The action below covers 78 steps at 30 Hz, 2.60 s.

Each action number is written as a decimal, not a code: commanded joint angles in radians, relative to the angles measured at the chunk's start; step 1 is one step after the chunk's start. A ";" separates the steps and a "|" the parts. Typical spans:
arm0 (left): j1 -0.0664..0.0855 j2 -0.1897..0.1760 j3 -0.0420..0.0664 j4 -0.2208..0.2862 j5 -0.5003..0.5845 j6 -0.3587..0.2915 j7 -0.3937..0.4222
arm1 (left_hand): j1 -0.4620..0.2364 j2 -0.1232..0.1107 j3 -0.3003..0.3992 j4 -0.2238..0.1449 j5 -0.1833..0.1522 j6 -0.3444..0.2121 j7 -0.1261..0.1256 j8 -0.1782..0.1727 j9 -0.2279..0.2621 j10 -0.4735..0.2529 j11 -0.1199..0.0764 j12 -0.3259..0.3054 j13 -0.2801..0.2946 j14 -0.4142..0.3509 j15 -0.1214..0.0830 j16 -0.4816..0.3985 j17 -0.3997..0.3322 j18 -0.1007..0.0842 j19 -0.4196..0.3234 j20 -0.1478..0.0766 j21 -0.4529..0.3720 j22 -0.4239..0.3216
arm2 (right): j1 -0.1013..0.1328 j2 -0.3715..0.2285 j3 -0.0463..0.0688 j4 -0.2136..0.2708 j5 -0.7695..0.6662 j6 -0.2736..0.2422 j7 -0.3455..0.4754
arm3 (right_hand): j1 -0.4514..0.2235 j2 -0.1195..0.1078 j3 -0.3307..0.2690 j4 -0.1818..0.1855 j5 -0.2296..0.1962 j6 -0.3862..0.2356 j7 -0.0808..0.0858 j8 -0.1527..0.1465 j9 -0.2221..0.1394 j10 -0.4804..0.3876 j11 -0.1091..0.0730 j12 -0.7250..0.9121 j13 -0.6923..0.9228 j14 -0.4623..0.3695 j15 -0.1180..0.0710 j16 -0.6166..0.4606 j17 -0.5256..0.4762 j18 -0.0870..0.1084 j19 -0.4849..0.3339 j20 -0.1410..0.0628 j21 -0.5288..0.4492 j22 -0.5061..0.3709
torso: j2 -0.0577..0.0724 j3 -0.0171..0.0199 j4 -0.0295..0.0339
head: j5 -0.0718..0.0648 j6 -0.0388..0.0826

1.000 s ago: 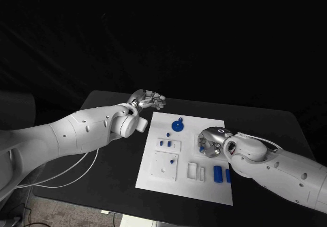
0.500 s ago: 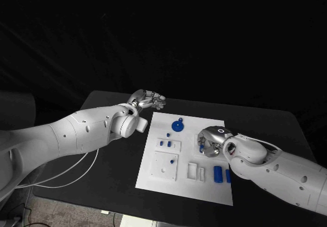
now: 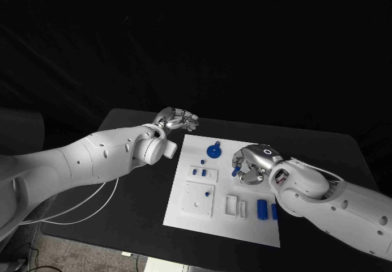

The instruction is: Assemble the parts on the task board

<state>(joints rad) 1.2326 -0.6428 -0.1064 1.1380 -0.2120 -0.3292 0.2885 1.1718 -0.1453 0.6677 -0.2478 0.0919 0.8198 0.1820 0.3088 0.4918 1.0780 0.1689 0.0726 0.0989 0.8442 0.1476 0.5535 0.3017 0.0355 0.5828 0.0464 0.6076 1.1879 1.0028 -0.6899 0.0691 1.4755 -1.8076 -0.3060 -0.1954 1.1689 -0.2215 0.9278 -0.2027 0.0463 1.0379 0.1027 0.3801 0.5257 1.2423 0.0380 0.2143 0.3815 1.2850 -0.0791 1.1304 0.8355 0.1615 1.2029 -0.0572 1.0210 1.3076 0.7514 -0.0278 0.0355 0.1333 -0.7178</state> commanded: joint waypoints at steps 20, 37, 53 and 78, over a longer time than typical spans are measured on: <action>0.001 0.010 0.001 0.002 0.004 0.011 0.007 | -0.005 0.006 -0.003 -0.003 -0.006 -0.010 -0.001 0.006 -0.002 -0.006 0.001 0.003 -0.002 -0.004 0.002 -0.006 0.003 0.018 0.004 0.002 -0.007 0.002 | -0.075 0.165 -0.055 0.027 -0.086 -0.052 0.019 | -0.005 -0.003 0.011 -0.002 0.003 0.005 -0.002 0.003 0.005 0.036 -0.010 0.005 0.049 0.003 -0.004 0.002 -0.001 0.100 0.006 -0.004 0.003 0.015 | 0.001 -0.0015 0.0026 | 0.032 -0.013; 0.001 0.018 0.001 -0.002 0.004 0.013 0.006 | -0.005 0.007 -0.004 -0.003 -0.006 -0.010 0.000 0.007 -0.002 -0.007 0.001 0.004 -0.002 -0.004 0.002 -0.007 0.005 0.018 0.004 0.002 -0.008 0.003 | -0.098 0.225 -0.105 -0.028 -0.144 -0.059 -0.004 | -0.003 -0.004 0.014 -0.004 0.003 0.005 -0.003 0.003 0.008 0.034 -0.010 0.006 0.054 0.005 -0.004 0.002 -0.001 0.100 0.008 -0.006 0.003 0.015 | 0.000 -0.0008 0.0011 | 0.043 -0.024; 0.001 0.021 0.001 -0.004 0.004 0.016 0.005 | -0.006 0.007 -0.004 -0.002 -0.006 -0.011 0.000 0.007 -0.002 -0.007 0.001 0.004 -0.003 -0.004 0.002 -0.009 0.006 0.018 0.005 0.002 -0.009 0.003 | -0.099 0.242 -0.121 -0.059 -0.173 -0.045 -0.021 | -0.003 -0.004 0.015 -0.004 0.003 0.005 -0.003 0.003 0.010 0.034 -0.010 0.007 0.058 0.007 -0.005 0.001 -0.001 0.100 0.010 -0.008 0.004 0.015 | 0.000 -0.0008 -0.0002 | 0.044 -0.030; 0.000 0.026 0.000 -0.009 0.004 0.019 0.004 | -0.007 0.008 -0.005 -0.001 -0.006 -0.012 0.000 0.007 -0.003 -0.008 0.001 0.004 -0.004 -0.005 0.002 -0.011 0.009 0.019 0.005 0.003 -0.010 0.004 | -0.101 0.246 -0.122 -0.066 -0.199 -0.021 -0.044 | -0.001 -0.006 0.018 -0.007 0.003 0.006 -0.003 0.003 0.013 0.033 -0.011 0.008 0.063 0.008 -0.005 0.000 -0.001 0.100 0.012 -0.009 0.004 0.014 | 0.000 -0.0007 0.0002 | 0.040 -0.034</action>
<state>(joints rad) 1.2323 -0.6190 -0.1066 1.1273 -0.2119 -0.3239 0.2873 1.1683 -0.1418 0.6677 -0.2478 0.0919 0.8143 0.1836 0.3088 0.4905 1.0781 0.1690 0.0726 0.0958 0.8443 0.1476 0.5492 0.3087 0.0355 0.5828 0.0464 0.6037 1.1908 0.9031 -0.4465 -0.0520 1.4110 -1.9887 -0.3543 -0.2352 1.1617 -0.2290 0.9409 -0.2115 0.0464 1.0394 0.1006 0.3770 0.5371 1.2515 0.0354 0.2183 0.4454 1.2905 -0.0763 1.1301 0.8356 0.1615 1.2131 -0.0596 1.0210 1.3081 0.7517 -0.0285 0.0360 0.1728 -0.7515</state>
